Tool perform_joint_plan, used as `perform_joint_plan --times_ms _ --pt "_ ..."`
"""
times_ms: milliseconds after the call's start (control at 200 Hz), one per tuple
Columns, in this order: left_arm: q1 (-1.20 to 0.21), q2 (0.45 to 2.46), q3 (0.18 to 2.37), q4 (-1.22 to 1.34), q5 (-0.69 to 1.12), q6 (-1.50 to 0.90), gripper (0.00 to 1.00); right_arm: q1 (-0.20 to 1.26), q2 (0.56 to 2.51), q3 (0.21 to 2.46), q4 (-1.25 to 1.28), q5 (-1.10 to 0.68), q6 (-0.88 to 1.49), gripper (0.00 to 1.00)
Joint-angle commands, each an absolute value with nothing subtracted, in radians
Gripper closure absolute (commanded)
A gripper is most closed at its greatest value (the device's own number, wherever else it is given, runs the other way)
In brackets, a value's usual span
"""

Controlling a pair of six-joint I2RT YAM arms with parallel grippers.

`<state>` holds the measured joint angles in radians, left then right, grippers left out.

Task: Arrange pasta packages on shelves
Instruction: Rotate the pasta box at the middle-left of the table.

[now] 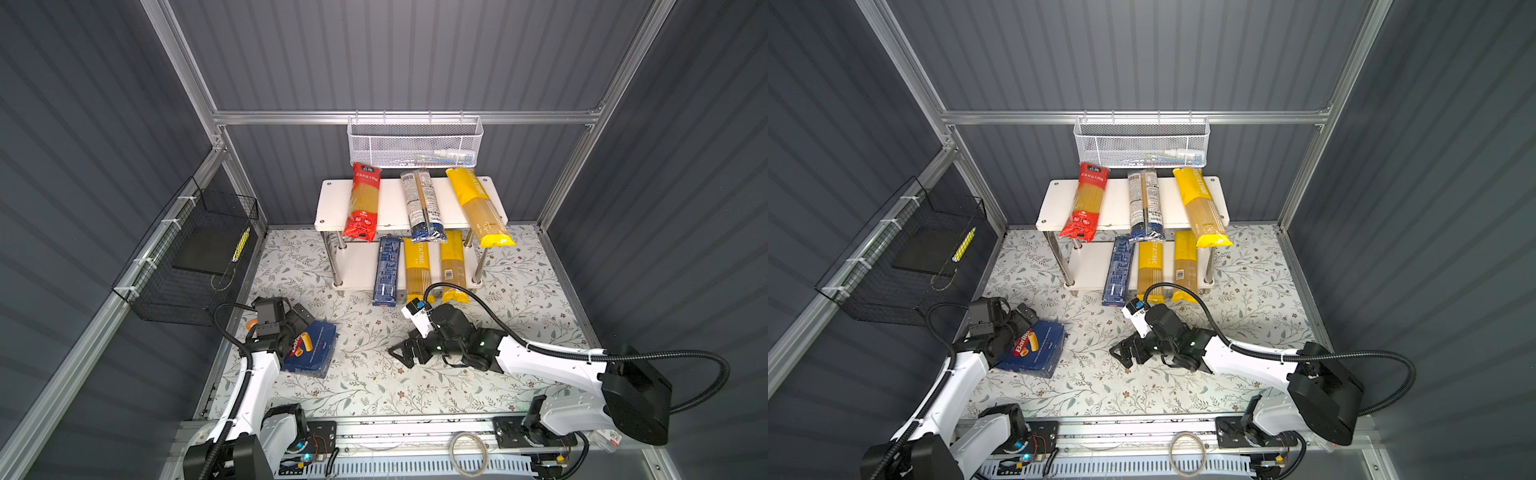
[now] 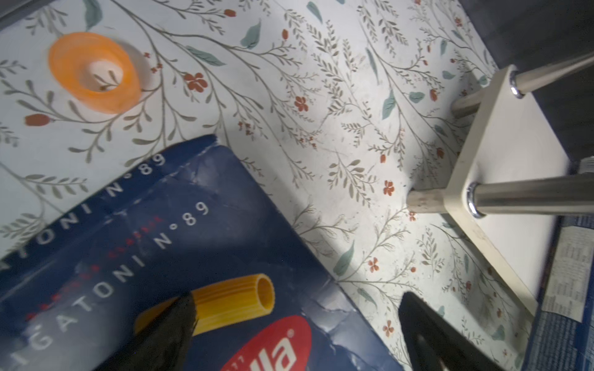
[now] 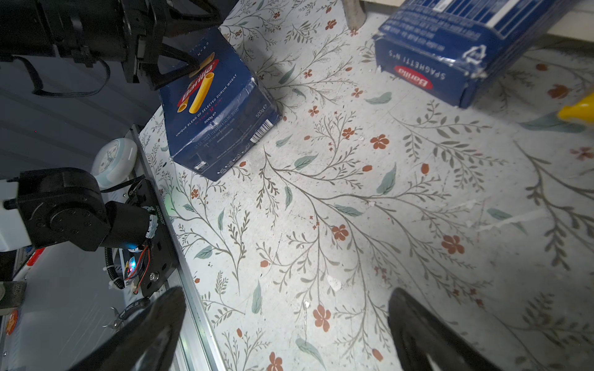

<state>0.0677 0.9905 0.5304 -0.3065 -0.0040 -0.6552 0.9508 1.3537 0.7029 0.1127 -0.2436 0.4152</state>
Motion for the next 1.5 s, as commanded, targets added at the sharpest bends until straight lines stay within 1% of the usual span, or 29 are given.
perform_joint_plan --times_ms 0,100,155,205,275,355,450,540,695,705,790,995,1206,1376,1496 --pt "-0.051 1.035 0.471 -0.314 0.129 -0.786 0.01 0.951 1.381 0.701 0.133 -0.256 0.433 0.01" --pt "-0.192 1.1 0.496 -0.268 0.109 -0.822 0.01 0.949 1.388 0.686 0.168 -0.272 0.458 0.01" --pt "-0.22 1.13 0.538 -0.302 0.091 -0.808 0.01 0.949 1.387 0.685 0.172 -0.275 0.467 0.01" --pt "-0.221 1.127 0.589 -0.37 0.05 -0.772 0.01 0.949 1.386 0.684 0.169 -0.276 0.471 0.01" --pt "-0.222 1.113 0.677 -0.493 -0.077 -0.691 0.01 0.95 1.387 0.688 0.155 -0.272 0.468 0.01" --pt "-0.219 1.119 0.763 -0.583 -0.168 -0.616 0.01 0.95 1.396 0.695 0.141 -0.269 0.456 0.01" --pt "-0.2 1.147 0.838 -0.69 -0.23 -0.597 0.01 0.95 1.416 0.713 0.138 -0.278 0.437 0.01" --pt "-0.154 1.137 0.849 -0.748 -0.258 -0.609 0.01 0.95 1.454 0.765 0.129 -0.301 0.416 0.01" --pt "-0.022 1.017 0.787 -0.762 -0.21 -0.633 0.01 0.958 1.555 0.857 0.202 -0.327 0.433 0.01" --pt "-0.014 1.01 0.783 -0.764 -0.208 -0.635 0.01 0.958 1.564 0.863 0.208 -0.354 0.434 0.01" --pt "0.022 0.964 0.752 -0.781 -0.178 -0.656 0.01 0.968 1.642 0.913 0.262 -0.373 0.447 0.01" --pt "0.04 0.939 0.657 -0.746 -0.08 -0.7 0.01 0.984 1.829 1.087 0.249 -0.416 0.407 0.01" --pt "0.047 0.925 0.618 -0.72 -0.06 -0.699 0.01 1.006 1.954 1.26 0.162 -0.401 0.335 0.01" --pt "0.049 0.926 0.551 -0.563 0.007 -0.682 0.01 1.011 2.057 1.369 0.117 -0.387 0.318 0.01" --pt "0.049 0.921 0.52 -0.506 0.0 -0.659 0.01 1.011 2.108 1.416 0.098 -0.376 0.31 0.01"
